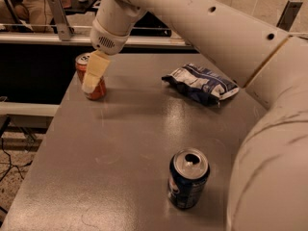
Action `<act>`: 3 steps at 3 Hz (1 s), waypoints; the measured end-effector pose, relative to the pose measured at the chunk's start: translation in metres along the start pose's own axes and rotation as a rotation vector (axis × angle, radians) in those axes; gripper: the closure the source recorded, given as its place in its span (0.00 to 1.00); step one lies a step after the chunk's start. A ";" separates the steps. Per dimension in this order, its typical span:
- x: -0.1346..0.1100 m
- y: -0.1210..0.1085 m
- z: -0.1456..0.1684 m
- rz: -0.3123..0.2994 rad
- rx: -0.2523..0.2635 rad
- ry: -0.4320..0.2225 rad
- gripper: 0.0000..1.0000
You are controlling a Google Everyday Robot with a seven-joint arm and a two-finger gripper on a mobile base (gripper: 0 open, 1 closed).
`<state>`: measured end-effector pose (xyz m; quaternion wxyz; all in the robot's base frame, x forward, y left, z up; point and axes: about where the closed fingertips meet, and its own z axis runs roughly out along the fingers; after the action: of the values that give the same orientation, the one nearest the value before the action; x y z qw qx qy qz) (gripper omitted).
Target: Pick coke can
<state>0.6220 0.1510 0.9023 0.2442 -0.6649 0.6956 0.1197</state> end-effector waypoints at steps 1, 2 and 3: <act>-0.015 0.002 0.007 -0.017 -0.011 -0.008 0.00; -0.022 0.007 0.013 -0.026 -0.021 0.001 0.17; -0.018 0.008 0.014 -0.033 -0.031 0.013 0.41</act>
Offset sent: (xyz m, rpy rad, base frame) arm -0.0073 0.0337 0.0000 -0.0174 0.0065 0.0400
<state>0.6162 0.1742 0.8980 0.2313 -0.6809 0.6842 0.1220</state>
